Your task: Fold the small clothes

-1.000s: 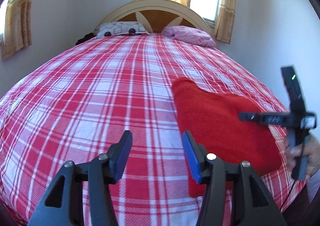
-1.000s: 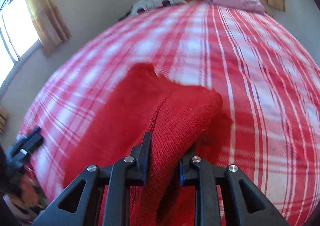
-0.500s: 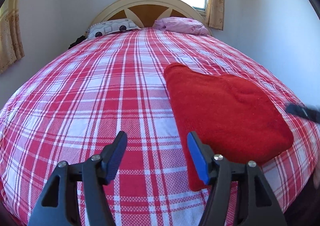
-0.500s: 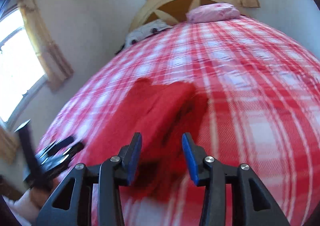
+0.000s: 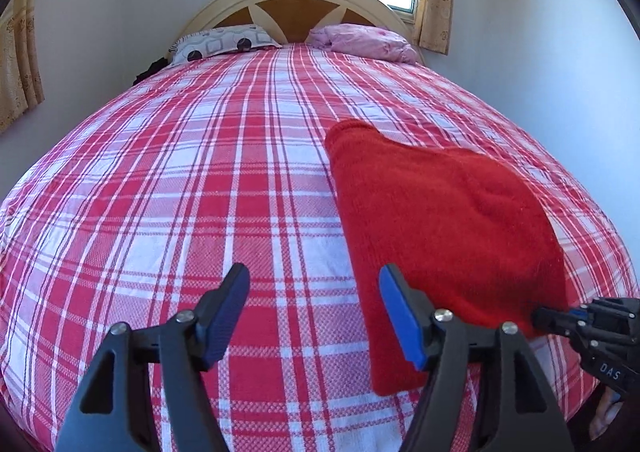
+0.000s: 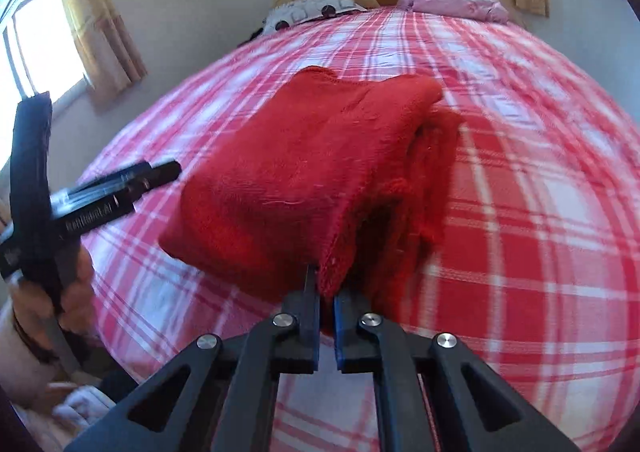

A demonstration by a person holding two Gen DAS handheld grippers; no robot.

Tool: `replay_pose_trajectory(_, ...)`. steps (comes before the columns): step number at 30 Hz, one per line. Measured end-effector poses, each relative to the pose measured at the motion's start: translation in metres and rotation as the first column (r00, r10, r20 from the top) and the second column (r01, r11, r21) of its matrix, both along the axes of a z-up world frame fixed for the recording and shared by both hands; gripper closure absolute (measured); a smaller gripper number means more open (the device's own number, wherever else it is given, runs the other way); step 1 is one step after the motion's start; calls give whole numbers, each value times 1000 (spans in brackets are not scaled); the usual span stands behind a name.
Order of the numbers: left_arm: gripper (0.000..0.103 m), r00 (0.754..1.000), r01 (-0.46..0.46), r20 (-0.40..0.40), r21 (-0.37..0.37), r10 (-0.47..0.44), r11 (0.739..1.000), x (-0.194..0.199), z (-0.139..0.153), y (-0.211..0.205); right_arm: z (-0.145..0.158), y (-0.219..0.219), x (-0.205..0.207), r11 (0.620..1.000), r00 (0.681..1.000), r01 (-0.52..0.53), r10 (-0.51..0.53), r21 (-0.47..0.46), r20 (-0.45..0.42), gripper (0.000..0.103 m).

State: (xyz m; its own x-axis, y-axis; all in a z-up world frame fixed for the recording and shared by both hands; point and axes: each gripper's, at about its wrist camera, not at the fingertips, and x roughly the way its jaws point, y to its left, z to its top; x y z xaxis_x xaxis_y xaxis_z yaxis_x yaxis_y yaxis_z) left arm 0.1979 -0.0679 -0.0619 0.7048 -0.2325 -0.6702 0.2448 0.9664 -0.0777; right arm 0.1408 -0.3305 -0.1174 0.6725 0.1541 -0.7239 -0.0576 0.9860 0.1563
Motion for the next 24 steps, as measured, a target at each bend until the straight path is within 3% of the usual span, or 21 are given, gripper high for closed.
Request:
replay_pose_trajectory(2,33,1000,4,6,2,-4,1000,3,1,-5,-6,-10,-3,1000,1000,4,-4,-16,-26,99)
replay_pose_trajectory(6,29,1000,24,-4,50,-24,998,7,-12,-26,-11,-19,-3,999,999,24,-23,38,-28,99)
replay_pose_trajectory(11,28,998,12,64,125,-20,992,-5,-21,-36,-6,-25,-8,996,1000,27,-26,81,-13,99)
replay_pose_trajectory(15,28,998,9,56,117,-16,993,-2,-21,-34,23,-32,-15,987,992,85,-97,138,84,95)
replay_pose_trajectory(19,28,1000,-13,11,51,12,999,3,-25,-32,52,-17,6,993,975,107,-115,50,192,93)
replay_pose_trajectory(22,28,1000,-8,19,86,7,996,1,-24,-36,67,-3,32,991,968,119,-102,-65,228,93)
replay_pose_trajectory(24,28,1000,-6,21,107,4,994,-1,-24,-38,77,-7,43,990,963,134,-121,-35,242,93)
